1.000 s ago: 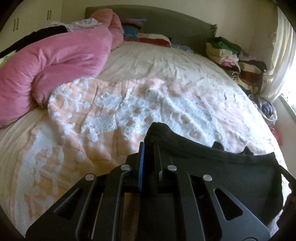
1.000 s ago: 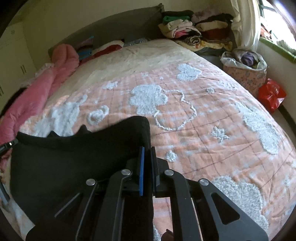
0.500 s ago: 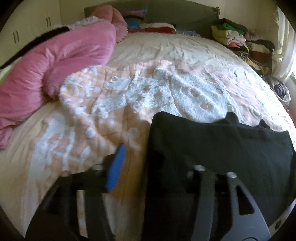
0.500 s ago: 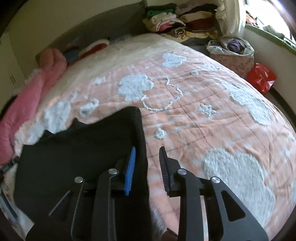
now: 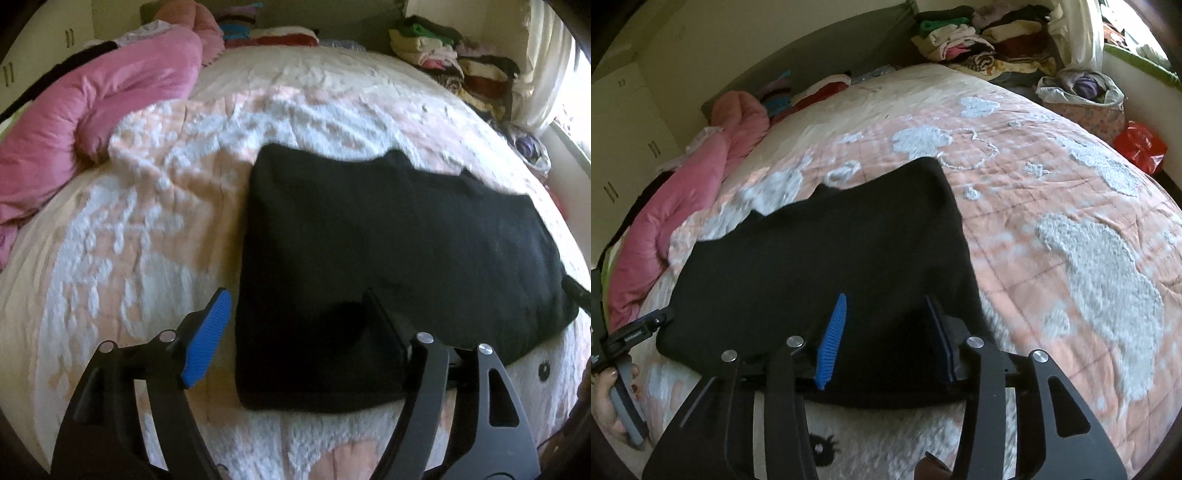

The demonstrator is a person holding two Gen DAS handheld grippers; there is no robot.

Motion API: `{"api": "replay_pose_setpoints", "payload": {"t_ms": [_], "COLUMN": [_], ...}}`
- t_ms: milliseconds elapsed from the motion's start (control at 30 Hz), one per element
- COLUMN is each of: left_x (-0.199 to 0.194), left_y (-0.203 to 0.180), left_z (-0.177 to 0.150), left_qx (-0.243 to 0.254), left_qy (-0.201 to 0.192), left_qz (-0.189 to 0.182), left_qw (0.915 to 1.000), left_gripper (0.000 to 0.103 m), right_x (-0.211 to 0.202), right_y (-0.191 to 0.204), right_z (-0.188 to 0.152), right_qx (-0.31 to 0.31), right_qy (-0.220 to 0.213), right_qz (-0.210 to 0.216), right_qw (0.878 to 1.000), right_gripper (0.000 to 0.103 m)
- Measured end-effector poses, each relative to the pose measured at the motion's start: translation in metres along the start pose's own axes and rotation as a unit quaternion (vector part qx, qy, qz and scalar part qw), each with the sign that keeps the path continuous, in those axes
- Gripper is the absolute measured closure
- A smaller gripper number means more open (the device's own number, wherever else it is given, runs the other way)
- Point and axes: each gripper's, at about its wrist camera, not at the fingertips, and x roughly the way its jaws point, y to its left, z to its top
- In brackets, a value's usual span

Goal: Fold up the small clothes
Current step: 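Pull both open tools back from the flattened black sweatshirt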

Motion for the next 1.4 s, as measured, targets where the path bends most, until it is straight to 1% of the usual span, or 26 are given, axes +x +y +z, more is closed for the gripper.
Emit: {"api": "replay_pose_setpoints", "payload": {"t_ms": [100,200,333,500,767,867,933,1000,1033,1100,1167,1200,1233,1300,1333,1367,1400], "left_x": [0.002,0.003,0.001,-0.005,-0.014,-0.018,-0.020,-0.023,-0.025,-0.029,-0.033,-0.035,-0.037,-0.041,-0.043,-0.046,-0.048], "left_y": [0.002,0.005,0.009,0.012,0.016,0.019,0.021,0.023,0.024,0.028,0.034,0.037,0.040,0.047,0.051,0.054,0.057], "left_z": [-0.009,-0.016,-0.024,-0.029,-0.038,-0.040,-0.040,-0.041,-0.042,-0.043,-0.044,-0.044,-0.044,-0.042,-0.041,-0.040,-0.038], "left_qx": [-0.010,-0.020,-0.031,-0.030,-0.029,-0.030,-0.031,-0.033,-0.033,-0.034,-0.040,-0.042,-0.045,-0.054,-0.059,-0.063,-0.065], "left_qy": [0.009,0.009,0.010,0.010,0.008,0.007,0.006,0.003,0.001,-0.002,-0.004,-0.005,-0.007,-0.012,-0.015,-0.018,-0.023], "left_qz": [-0.007,-0.014,-0.021,-0.021,-0.017,-0.018,-0.020,-0.020,-0.019,-0.019,-0.017,-0.015,-0.014,-0.017,-0.017,-0.016,-0.012], "left_qw": [0.9999,0.9997,0.9993,0.9993,0.9994,0.9994,0.9993,0.9993,0.9993,0.9992,0.9991,0.9990,0.9989,0.9983,0.9980,0.9977,0.9976], "left_gripper": [0.037,0.037,0.037,0.037,0.036,0.035,0.035,0.032,0.031,0.029,0.026,0.025,0.025,0.023,0.015,0.011,0.011], "right_x": [0.000,0.001,-0.004,-0.010,-0.017,-0.020,-0.022,-0.026,-0.028,-0.033,-0.037,-0.038,-0.039,-0.040,-0.041,-0.040,-0.040], "right_y": [0.003,0.004,0.001,0.000,0.006,0.009,0.013,0.018,0.021,0.028,0.040,0.046,0.050,0.064,0.072,0.080,0.086], "right_z": [-0.006,-0.013,-0.020,-0.026,-0.031,-0.034,-0.035,-0.036,-0.037,-0.038,-0.039,-0.039,-0.039,-0.039,-0.039,-0.039,-0.039], "right_qx": [-0.005,-0.009,-0.001,0.003,0.003,0.005,0.004,-0.001,-0.002,-0.010,-0.028,-0.037,-0.044,-0.064,-0.074,-0.085,-0.092], "right_qy": [0.013,0.026,0.030,0.033,0.034,0.035,0.034,0.032,0.029,0.022,0.017,0.015,0.014,0.011,0.010,0.010,0.010], "right_qz": [-0.013,-0.023,-0.021,-0.023,-0.018,-0.013,-0.015,-0.017,-0.014,-0.011,-0.010,-0.009,-0.008,-0.005,-0.003,0.001,0.005], "right_qw": [1.000,0.999,0.999,0.999,0.999,0.999,0.999,0.999,0.999,1.000,0.999,0.999,0.999,0.998,0.997,0.996,0.996], "right_gripper": [0.059,0.059,0.059,0.058,0.045,0.036,0.034,0.033,0.027,0.020,0.019,0.018,0.015,0.014,0.014,0.013,0.012]}}
